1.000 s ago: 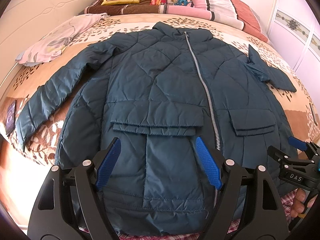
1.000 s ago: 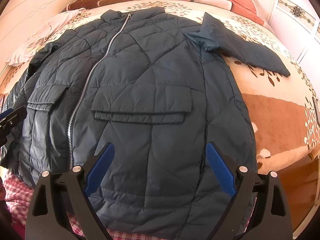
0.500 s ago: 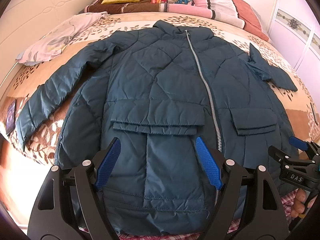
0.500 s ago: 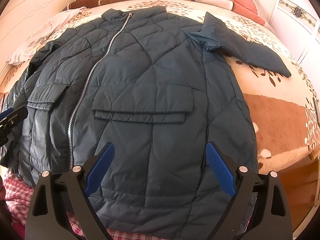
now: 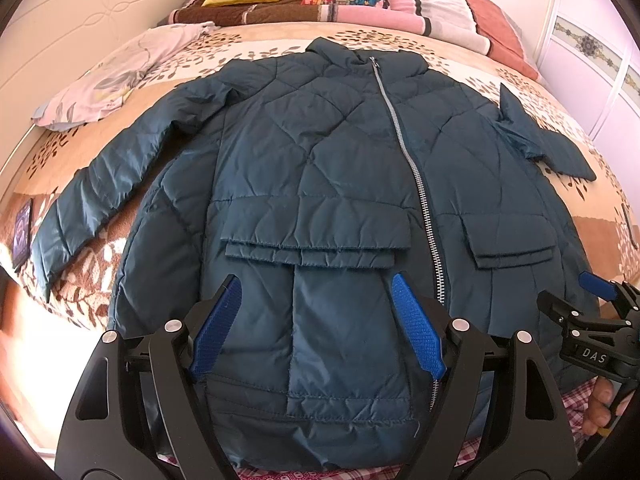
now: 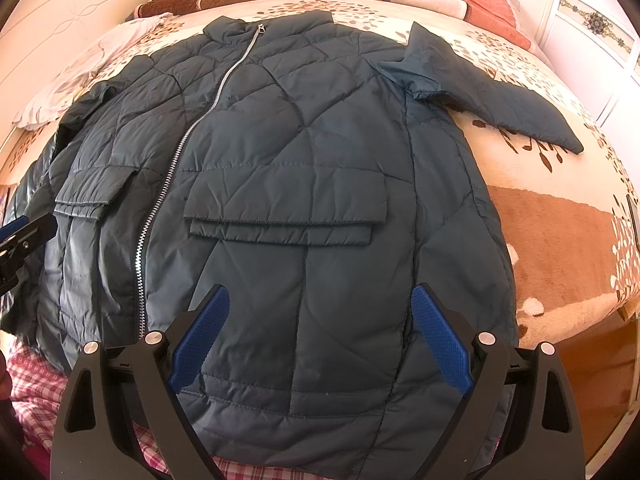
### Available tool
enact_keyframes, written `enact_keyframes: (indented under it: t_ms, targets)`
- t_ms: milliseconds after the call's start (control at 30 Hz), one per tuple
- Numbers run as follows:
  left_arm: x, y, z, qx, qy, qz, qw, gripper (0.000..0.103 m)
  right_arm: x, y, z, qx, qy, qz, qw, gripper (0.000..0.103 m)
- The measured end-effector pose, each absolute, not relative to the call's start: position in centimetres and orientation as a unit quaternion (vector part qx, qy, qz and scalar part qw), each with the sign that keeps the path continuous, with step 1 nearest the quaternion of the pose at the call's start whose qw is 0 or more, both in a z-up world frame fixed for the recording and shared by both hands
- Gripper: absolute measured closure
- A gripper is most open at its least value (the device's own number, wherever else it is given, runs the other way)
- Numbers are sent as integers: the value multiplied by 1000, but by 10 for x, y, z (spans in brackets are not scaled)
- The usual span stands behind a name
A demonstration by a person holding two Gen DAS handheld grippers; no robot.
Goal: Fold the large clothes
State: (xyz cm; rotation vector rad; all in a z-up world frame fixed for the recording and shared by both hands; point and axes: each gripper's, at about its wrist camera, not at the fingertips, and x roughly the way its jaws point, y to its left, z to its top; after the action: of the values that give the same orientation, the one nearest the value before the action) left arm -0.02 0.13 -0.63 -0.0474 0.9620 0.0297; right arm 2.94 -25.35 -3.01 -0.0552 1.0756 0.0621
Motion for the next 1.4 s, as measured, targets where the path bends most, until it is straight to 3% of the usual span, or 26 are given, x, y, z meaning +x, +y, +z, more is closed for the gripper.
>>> enact_keyframes:
  t_ms: [1400]
  targets:
    - [2, 0, -15, -21, 477, 18, 879, 24, 31, -262, -37, -6, 516, 33, 856, 13]
